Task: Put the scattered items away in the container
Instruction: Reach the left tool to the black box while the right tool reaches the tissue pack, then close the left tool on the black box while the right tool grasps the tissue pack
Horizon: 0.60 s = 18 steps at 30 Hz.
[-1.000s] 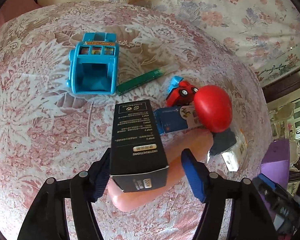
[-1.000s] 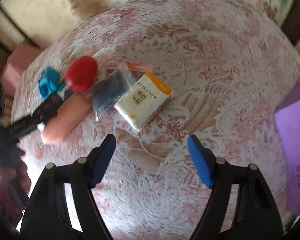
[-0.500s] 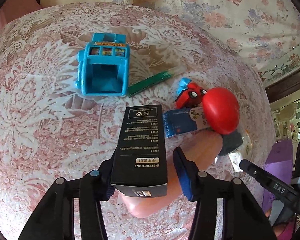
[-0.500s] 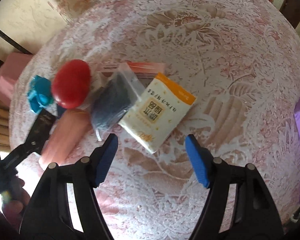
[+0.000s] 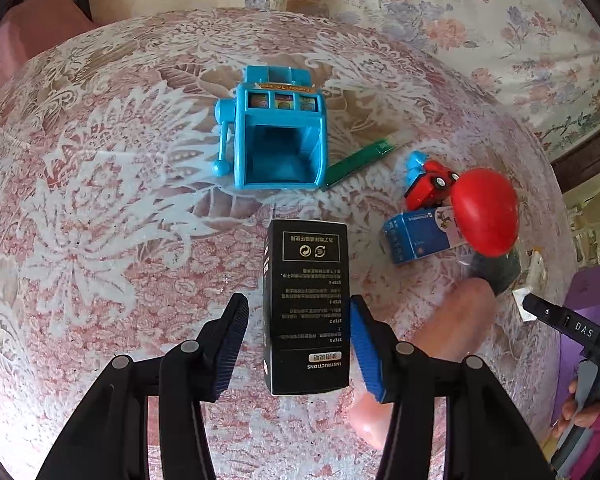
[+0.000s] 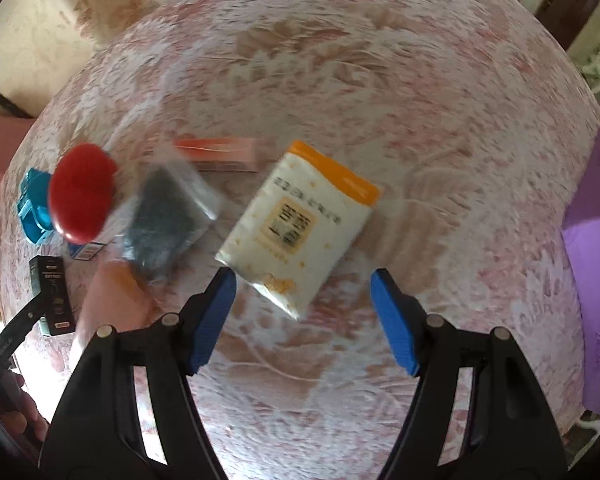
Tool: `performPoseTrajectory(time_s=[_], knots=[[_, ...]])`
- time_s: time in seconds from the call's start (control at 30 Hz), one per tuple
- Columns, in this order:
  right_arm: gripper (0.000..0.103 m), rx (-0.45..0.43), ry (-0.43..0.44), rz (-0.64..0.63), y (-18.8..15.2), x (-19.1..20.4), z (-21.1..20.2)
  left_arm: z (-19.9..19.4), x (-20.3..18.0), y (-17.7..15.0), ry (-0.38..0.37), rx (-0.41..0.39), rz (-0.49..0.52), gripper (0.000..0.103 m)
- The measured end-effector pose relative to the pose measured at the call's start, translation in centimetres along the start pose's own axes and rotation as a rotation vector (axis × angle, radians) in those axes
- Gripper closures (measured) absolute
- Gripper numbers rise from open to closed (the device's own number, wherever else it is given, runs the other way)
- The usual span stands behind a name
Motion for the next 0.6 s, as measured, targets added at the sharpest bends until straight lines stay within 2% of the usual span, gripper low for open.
performPoseTrajectory(time_s=[0.1,0.27,0.37,0.47,0.6], knots=[[0.031,0.011,0.003,0.043,0.0,-0.8,-0.1,0.3,-0.4,0.0,-0.006,0.007,0.003,0.052],[0.031,0.012,0.075,0.098,0.7,-0.5,-0.9,0.8,-1.0,-0.2,0.011,0.02,0.015,0.051],[0.031,-0.01,0.068,0.071,1.4,0.8,-1.0,0.7,-0.9,-0.3,0.008,0.019,0.016,0.051],[0.032,-0.014,0.002,0.052,2.0,1.4,-0.2,0.7,-0.7,-0.5,0.025,0.02,0.024,0.051],[0.036,-0.01,0.004,0.066,2.1,1.2,0.2,0.7,-0.3,-1.1,0.017,0.018,0.01,0.05]])
Point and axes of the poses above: each gripper's, at about its wrist camera, not at the fingertips, and z roughly the way its jaws point, x to its left, y to its top, the point moved 4 cm from there along z, roughly the way its jaws point, and after that the axes turned 15 degrees about z, right-handed, at the moved point
